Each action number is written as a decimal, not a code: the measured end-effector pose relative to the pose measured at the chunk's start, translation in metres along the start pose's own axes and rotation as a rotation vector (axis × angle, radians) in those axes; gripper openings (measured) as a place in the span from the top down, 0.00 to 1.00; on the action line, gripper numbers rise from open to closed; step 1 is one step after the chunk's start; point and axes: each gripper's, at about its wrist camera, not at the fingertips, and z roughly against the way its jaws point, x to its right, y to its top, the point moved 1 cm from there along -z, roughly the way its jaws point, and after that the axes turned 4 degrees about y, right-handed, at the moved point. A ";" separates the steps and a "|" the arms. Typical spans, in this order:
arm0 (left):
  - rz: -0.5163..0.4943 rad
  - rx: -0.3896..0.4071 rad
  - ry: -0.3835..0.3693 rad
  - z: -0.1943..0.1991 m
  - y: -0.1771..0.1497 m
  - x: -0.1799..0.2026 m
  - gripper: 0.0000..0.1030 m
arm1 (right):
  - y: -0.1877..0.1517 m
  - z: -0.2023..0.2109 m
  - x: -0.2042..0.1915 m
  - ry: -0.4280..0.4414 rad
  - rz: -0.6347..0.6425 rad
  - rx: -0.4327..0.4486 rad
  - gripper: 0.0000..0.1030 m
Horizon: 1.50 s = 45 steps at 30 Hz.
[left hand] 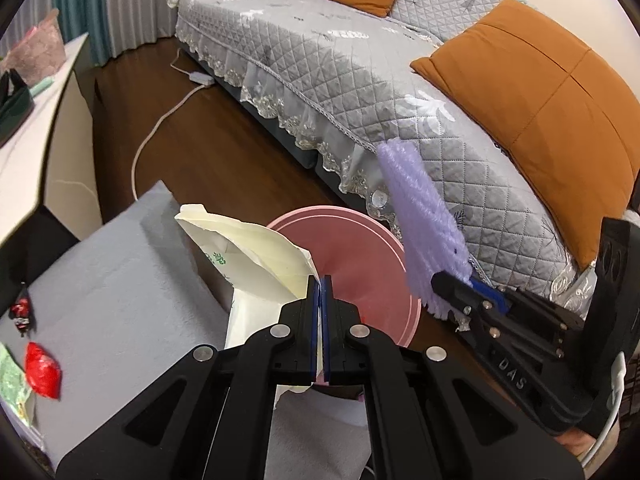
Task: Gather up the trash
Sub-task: 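Carry the net and foam box over the pink wastebasket and open both grippers, then move both grippers back over the remaining trash on the table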
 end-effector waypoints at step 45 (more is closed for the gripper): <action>0.013 0.159 0.310 0.043 -0.032 -0.003 0.14 | 0.004 0.043 -0.018 -0.038 0.063 0.184 0.13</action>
